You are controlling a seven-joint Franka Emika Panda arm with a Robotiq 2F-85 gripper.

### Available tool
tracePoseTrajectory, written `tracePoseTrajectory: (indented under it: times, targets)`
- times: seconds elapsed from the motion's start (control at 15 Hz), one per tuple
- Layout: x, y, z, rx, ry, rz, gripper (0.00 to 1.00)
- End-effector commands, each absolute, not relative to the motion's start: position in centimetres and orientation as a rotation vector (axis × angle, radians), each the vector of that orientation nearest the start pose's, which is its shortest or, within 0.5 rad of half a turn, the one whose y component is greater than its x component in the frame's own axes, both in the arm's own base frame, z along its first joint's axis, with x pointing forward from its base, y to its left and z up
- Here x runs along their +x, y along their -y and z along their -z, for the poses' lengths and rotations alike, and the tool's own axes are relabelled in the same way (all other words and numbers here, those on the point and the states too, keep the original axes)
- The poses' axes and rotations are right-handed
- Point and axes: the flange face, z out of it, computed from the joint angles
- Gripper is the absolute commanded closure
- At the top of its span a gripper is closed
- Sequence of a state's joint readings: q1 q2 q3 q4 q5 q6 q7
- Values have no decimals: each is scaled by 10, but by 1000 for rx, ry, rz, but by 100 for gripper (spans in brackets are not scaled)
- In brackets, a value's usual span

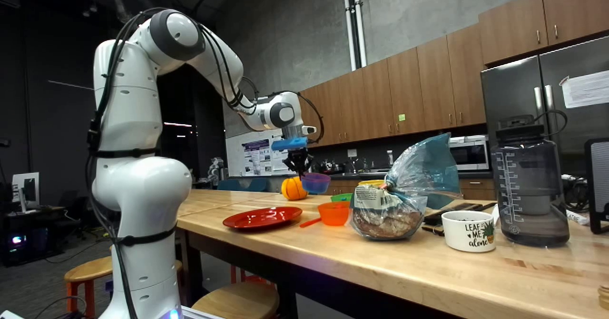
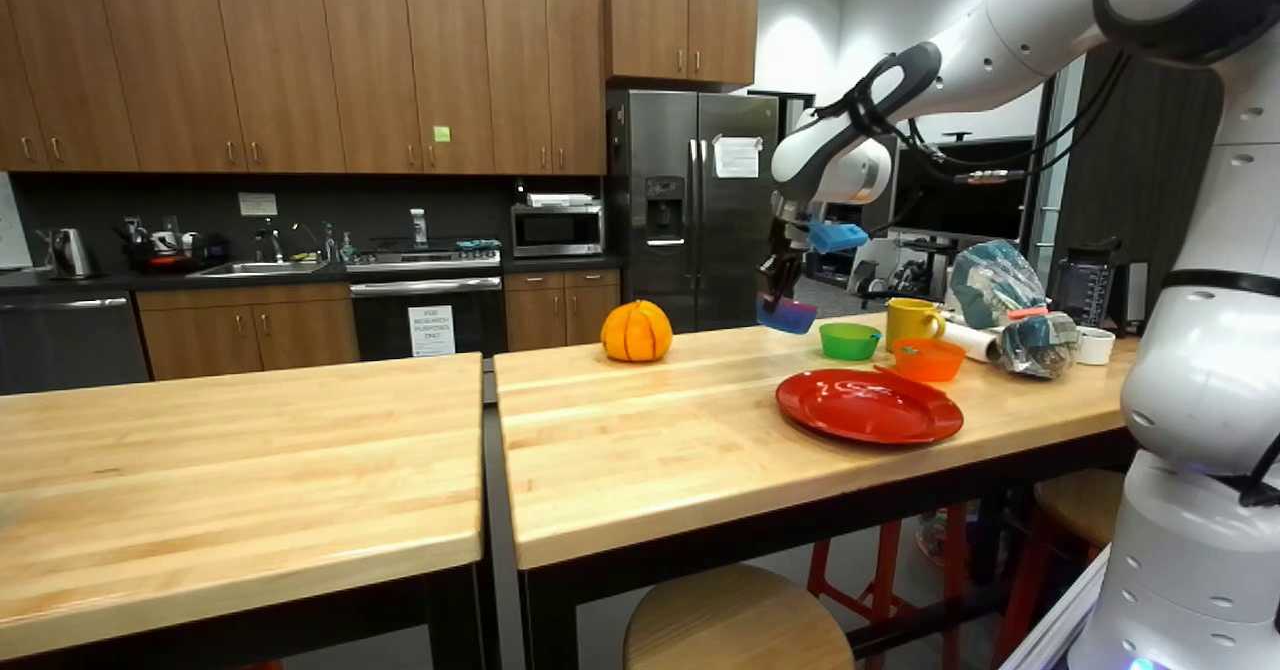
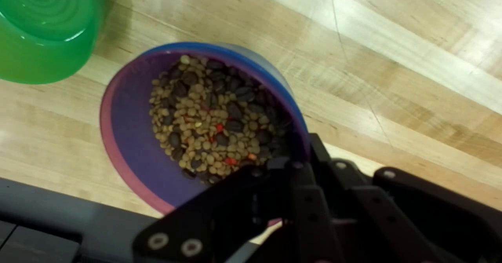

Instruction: Pour the contents of the purple bowl into the green bowl

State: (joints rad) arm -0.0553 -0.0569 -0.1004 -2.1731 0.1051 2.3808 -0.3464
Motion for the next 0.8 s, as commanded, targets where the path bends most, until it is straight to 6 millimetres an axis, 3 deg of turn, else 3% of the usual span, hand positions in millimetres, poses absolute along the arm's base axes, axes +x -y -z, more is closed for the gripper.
tracePoseTrajectory:
  times: [0.0,0.73]
  targets:
    - [537,106,-461,-2996,174,508,98]
    - [516,169,-464,-2817,-23,663,98]
